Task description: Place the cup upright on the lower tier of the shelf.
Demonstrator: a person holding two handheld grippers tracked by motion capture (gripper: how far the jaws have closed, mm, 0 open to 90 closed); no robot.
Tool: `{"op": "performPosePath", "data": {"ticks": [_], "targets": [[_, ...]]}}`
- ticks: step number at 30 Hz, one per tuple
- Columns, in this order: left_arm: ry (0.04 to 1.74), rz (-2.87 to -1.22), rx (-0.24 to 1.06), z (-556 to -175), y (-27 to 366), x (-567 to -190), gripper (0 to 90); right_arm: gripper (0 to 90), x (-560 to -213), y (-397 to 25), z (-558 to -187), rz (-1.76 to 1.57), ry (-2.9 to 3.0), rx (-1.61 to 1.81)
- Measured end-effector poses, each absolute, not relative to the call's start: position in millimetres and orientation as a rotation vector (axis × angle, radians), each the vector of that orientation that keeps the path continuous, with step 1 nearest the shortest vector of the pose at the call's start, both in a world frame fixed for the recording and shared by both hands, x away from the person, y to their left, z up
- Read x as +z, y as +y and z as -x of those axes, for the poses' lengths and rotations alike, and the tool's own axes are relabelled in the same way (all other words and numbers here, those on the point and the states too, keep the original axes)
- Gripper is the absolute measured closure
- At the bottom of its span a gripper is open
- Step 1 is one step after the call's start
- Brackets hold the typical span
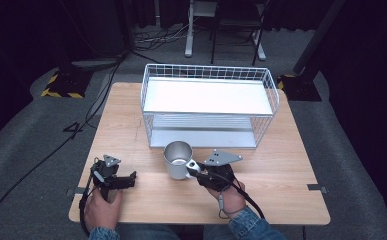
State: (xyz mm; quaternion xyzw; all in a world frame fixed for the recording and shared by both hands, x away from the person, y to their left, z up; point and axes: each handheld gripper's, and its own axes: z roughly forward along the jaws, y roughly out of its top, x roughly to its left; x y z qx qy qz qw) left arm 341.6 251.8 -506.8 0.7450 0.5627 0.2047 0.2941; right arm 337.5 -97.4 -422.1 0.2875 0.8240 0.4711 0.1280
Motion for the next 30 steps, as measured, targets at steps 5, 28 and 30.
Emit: {"op": "performPosePath", "data": {"ticks": [5, 28, 30], "targets": [[1.498, -1.984, 0.545, -342, 252, -507, 0.8, 71.4, -416, -102, -352, -0.881, 2.343, 1.378], [1.497, -1.984, 0.544, -342, 252, -507, 0.8, 71.4, -427, -113, -422, -1.008, 2.150, 1.306], [1.498, -1.984, 0.544, -342, 252, -507, 0.8, 71.4, -430, -113, -427, -1.011, 2.137, 1.304]]}}
